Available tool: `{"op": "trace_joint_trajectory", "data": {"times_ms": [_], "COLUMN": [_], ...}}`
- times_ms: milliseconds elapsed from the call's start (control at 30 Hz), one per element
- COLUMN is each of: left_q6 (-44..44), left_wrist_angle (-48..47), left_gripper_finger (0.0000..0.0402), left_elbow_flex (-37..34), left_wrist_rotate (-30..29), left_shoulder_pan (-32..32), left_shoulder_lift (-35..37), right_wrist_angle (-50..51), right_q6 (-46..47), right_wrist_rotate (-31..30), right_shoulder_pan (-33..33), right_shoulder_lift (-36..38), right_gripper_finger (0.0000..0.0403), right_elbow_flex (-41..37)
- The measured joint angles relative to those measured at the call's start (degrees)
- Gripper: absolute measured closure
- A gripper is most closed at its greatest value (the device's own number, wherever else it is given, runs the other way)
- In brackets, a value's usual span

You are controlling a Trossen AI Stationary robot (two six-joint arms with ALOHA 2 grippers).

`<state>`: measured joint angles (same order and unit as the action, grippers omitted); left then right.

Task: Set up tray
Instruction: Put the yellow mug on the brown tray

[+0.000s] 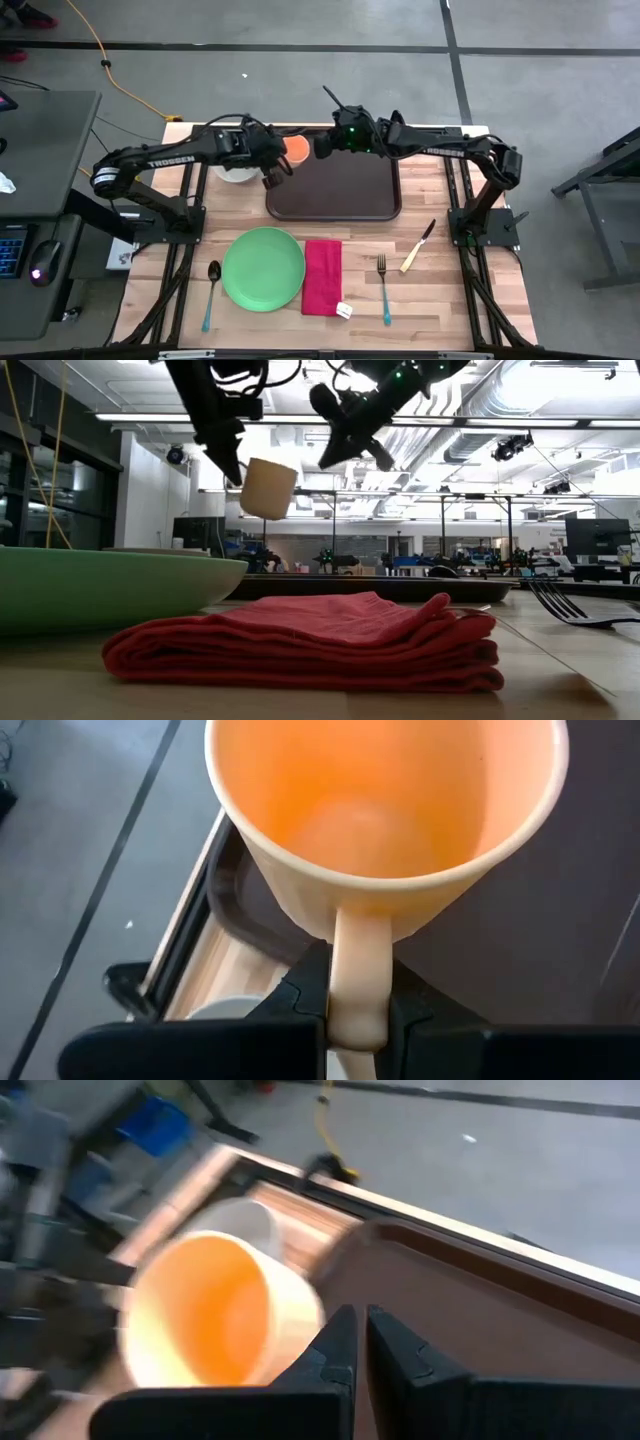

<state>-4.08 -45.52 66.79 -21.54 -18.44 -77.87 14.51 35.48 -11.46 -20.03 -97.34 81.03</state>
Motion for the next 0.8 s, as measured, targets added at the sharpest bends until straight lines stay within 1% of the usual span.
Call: {"op": "trace_joint_trajectory", "data": {"times_ms": [200, 300, 433, 567, 667, 800], "left_q6": [1.4, 1.9, 4.1, 5.1, 5.9, 6.1], "left_wrist_angle": [7.1, 10.8, 18.4, 23.6, 26.7, 31.7], "left_gripper_finger": [0.0334, 0.0338, 0.0336, 0.0328, 0.0337, 0.0338], "left_elbow_flex": [-4.2, -5.9, -8.6, -11.7, -14.1, -16.6], "left_wrist_rotate": [0.2, 1.7, 3.8, 5.1, 7.3, 9.2], "left_shoulder_pan": [-0.6, -2.2, -5.0, -8.1, -10.4, -12.9], "left_shoulder_lift": [0.0, 0.0, 0.0, 0.0, 0.0, 0.0], "right_wrist_angle": [10.8, 14.4, 17.9, 20.7, 22.0, 22.6], "right_q6": [0.4, 0.4, 0.4, 0.5, 0.7, 0.7], "right_wrist_rotate": [-5.2, -6.8, -7.1, -7.3, -8.0, -8.2], "right_shoulder_pan": [0.0, 0.0, 0.0, 0.0, 0.0, 0.0], "right_shoulder_lift": [1.6, 2.4, 3.3, 3.7, 3.8, 3.8], "right_gripper_finger": [0.0402, 0.0402, 0.0402, 0.0402, 0.0402, 0.0402], "right_elbow_flex": [-0.1, -0.1, -0.1, -0.1, -0.1, -0.1]}}
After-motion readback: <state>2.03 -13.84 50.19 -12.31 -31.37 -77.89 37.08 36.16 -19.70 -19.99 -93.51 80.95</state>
